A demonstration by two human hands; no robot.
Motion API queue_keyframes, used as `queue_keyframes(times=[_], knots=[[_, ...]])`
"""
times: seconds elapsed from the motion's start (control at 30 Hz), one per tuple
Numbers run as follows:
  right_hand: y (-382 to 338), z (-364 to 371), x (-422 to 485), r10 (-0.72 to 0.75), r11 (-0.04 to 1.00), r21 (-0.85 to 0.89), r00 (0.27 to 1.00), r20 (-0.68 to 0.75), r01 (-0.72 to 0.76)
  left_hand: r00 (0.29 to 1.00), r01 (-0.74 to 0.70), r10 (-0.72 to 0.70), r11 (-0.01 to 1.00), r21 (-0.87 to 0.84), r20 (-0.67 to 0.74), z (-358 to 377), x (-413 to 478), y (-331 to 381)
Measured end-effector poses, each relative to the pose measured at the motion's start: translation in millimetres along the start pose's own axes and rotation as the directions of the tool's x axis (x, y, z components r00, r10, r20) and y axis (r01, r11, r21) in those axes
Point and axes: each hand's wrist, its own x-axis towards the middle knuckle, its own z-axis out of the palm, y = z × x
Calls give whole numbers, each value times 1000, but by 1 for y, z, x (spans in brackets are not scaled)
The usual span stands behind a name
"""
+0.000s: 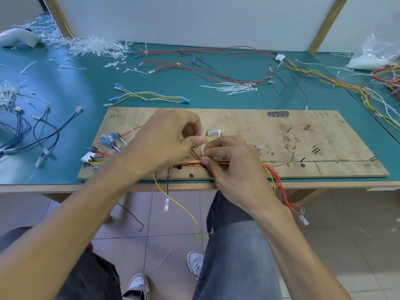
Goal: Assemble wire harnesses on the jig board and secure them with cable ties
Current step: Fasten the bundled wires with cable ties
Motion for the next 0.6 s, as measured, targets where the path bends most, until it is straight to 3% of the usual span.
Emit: queue_keyframes(times=[0.13, 0.27, 0.43, 0.6], knots=[[-1, -1, -1, 35, 999, 27, 998, -48, -34, 990, -43, 10, 970, 238, 138, -24, -9, -9], [-3, -2, -2, 36, 994, 102, 995, -91, -26, 989, -119, 67, 885, 450, 129, -21, -16, -2], [-5, -11, -9, 27, 958, 284, 980, -195, 30, 982, -126, 34, 855, 503, 187, -16, -11, 5], [1, -36, -7, 142, 928, 370, 957, -251, -41, 986, -148, 75, 808, 570, 150, -6, -13, 1]])
